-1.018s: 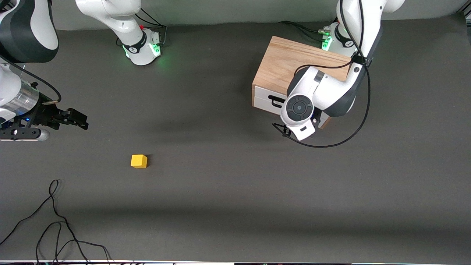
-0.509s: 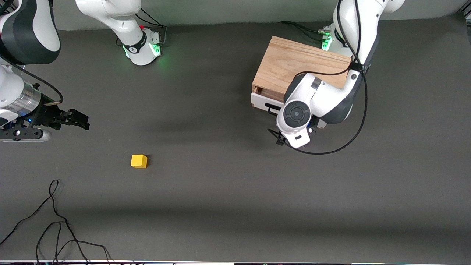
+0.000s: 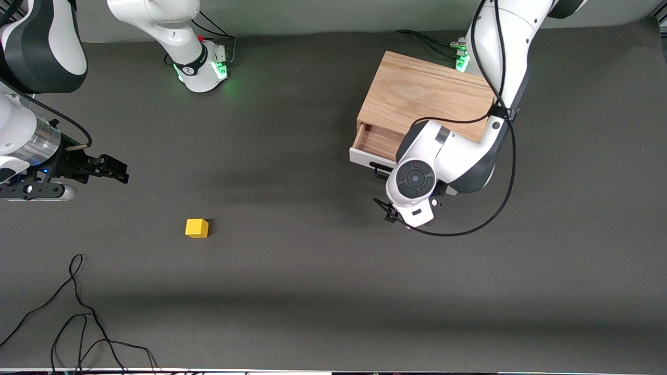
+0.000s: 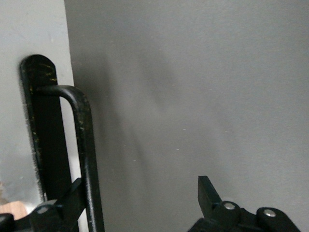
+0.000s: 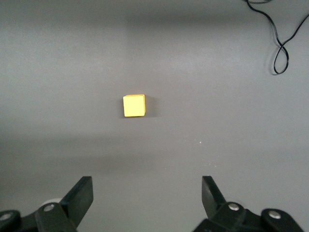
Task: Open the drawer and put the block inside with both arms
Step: 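Pull the drawer open by its handle with the left gripper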
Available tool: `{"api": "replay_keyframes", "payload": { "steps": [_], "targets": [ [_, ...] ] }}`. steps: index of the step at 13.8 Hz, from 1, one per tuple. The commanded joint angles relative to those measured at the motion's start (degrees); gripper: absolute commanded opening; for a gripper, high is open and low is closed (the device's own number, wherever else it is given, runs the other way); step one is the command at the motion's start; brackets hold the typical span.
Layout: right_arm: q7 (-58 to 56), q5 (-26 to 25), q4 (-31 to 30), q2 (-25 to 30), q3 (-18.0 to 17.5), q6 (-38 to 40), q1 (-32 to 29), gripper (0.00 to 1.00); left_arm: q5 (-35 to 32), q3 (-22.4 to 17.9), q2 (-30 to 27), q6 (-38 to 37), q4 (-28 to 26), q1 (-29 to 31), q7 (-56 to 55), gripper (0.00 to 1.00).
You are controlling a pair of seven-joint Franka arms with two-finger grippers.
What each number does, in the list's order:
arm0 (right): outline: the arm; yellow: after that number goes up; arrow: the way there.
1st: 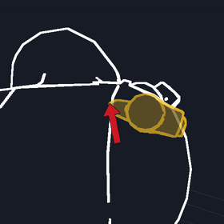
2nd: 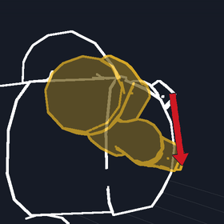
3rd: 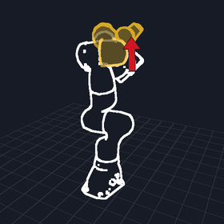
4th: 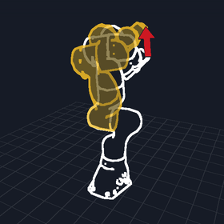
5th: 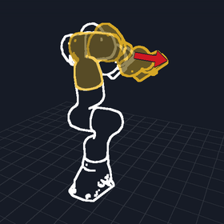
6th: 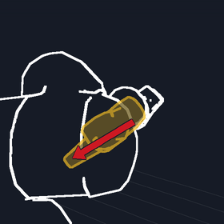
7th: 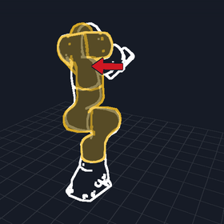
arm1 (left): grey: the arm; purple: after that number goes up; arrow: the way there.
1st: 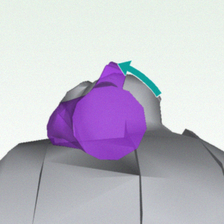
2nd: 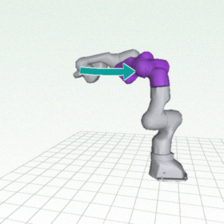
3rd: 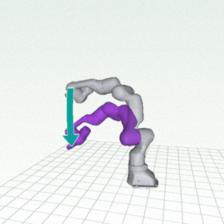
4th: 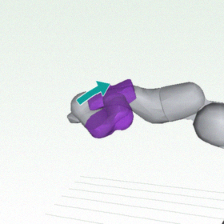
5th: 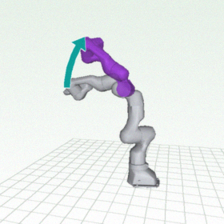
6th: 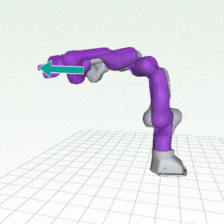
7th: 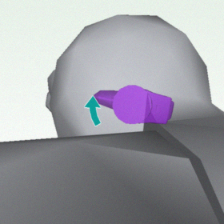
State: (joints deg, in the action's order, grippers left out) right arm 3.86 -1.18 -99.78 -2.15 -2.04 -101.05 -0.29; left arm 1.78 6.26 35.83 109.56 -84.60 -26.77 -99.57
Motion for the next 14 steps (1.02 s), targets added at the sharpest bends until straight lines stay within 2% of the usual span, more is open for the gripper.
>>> {"api": "replay_keyframes", "payload": {
  "steps": [1, 14],
  "targets": [
    [-1.1, -0.5, 1.2, -0.9, 0.0, -0.5, 0.6, 1.0, -1.2, -0.4, 3.8, 2.9, 6.2, -0.1, 0.7, 1.0],
    [-1.0, -0.7, 4.8, -4.7, -0.1, -0.5, 1.0, 1.0, -2.4, -1.7, 4.5, 17.4, 6.6, -0.1, 0.0, 1.0]
  ]
}}
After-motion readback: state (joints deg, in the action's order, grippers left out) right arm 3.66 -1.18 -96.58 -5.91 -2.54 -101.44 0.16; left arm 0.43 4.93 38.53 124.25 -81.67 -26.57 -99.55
